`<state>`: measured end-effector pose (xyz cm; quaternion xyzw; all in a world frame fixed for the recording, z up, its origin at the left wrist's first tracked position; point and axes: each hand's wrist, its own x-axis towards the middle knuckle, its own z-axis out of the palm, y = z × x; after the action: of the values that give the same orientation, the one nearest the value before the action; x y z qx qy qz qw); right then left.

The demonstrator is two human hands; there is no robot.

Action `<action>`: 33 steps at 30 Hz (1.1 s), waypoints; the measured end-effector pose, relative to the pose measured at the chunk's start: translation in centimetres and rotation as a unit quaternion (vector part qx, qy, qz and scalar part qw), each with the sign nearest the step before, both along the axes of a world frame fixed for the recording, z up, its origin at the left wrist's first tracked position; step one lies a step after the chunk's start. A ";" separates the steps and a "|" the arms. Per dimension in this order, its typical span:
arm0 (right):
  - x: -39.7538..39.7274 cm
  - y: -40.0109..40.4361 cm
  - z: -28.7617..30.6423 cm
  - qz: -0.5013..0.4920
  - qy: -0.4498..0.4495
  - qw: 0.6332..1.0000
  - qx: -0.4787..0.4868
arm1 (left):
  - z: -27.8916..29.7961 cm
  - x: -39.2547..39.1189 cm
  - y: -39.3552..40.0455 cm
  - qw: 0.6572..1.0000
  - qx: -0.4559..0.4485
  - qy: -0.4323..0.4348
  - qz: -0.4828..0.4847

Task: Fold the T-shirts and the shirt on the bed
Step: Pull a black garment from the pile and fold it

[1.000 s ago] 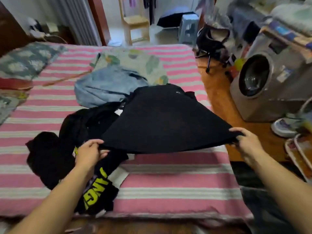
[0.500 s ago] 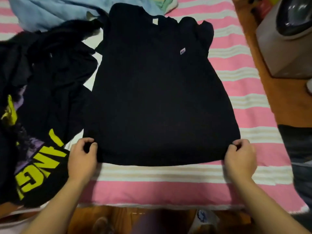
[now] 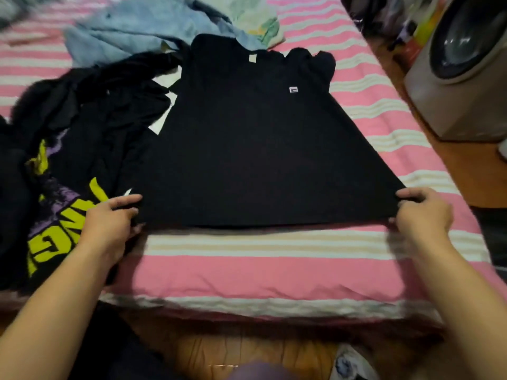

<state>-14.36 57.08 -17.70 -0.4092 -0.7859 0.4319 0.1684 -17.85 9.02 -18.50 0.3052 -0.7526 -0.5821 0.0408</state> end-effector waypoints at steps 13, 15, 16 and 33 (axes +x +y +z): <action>9.1 1.3 1.4 0.229 -0.266 0.918 0.186 | 1.4 8.0 1.3 0.740 -0.562 -0.231 -0.287; 7.8 0.6 3.1 0.257 -0.331 0.878 0.231 | 2.8 7.2 2.4 0.683 -0.633 -0.236 -0.278; 6.4 0.3 4.2 0.265 -0.330 0.868 0.260 | 3.9 6.1 3.1 0.675 -0.647 -0.224 -0.277; -33.6 5.6 2.7 0.301 -0.171 0.901 0.262 | -5.7 -24.6 19.2 0.684 -0.607 0.083 -0.395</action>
<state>-47.95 62.63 -14.95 -0.1620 -0.9730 0.1641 -0.0051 -42.46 28.17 -24.15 -0.1617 -0.9856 0.0176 0.0456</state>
